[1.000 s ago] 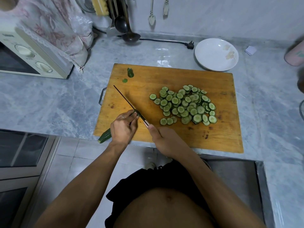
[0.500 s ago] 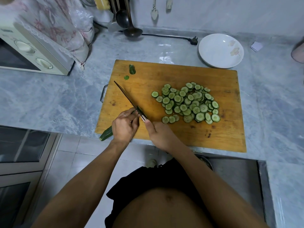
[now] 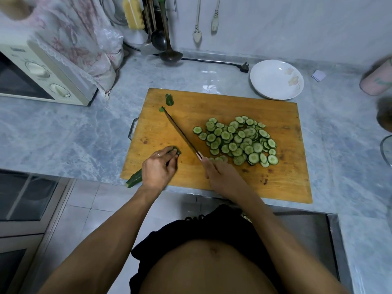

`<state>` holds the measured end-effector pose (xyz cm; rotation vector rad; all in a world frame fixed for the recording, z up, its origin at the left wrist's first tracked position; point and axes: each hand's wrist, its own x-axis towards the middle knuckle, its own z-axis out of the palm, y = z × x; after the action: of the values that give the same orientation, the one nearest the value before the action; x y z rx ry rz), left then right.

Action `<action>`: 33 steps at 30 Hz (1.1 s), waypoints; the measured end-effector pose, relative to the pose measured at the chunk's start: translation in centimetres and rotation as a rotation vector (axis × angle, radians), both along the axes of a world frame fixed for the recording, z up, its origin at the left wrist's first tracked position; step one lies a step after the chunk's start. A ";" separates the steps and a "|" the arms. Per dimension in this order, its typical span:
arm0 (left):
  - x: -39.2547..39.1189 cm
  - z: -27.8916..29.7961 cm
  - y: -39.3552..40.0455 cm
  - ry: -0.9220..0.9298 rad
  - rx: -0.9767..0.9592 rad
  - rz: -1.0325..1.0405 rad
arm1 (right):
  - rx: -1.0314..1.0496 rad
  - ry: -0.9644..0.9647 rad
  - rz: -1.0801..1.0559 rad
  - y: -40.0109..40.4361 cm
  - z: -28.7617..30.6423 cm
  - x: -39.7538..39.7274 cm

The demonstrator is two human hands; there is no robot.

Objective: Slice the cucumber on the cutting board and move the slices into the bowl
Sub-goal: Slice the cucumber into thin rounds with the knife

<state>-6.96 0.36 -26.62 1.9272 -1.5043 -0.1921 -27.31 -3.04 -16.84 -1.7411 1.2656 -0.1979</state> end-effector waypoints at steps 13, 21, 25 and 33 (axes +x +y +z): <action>-0.4 0.9 0.3 0.025 -0.011 0.000 | 0.043 -0.031 0.044 2.1 0.9 0.6; -0.5 0.5 0.1 0.027 -0.011 0.017 | 0.135 -0.029 0.060 1.4 1.8 1.0; -0.4 0.0 0.1 0.039 -0.010 0.018 | 0.224 -0.067 0.055 0.9 2.2 0.9; -0.6 0.4 0.1 0.001 -0.008 0.016 | 0.088 -0.006 0.056 0.9 -1.1 3.0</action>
<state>-7.53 0.47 -26.25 1.9318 -1.4862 -0.1801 -24.32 -2.14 -17.94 -1.6973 1.2015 -0.1132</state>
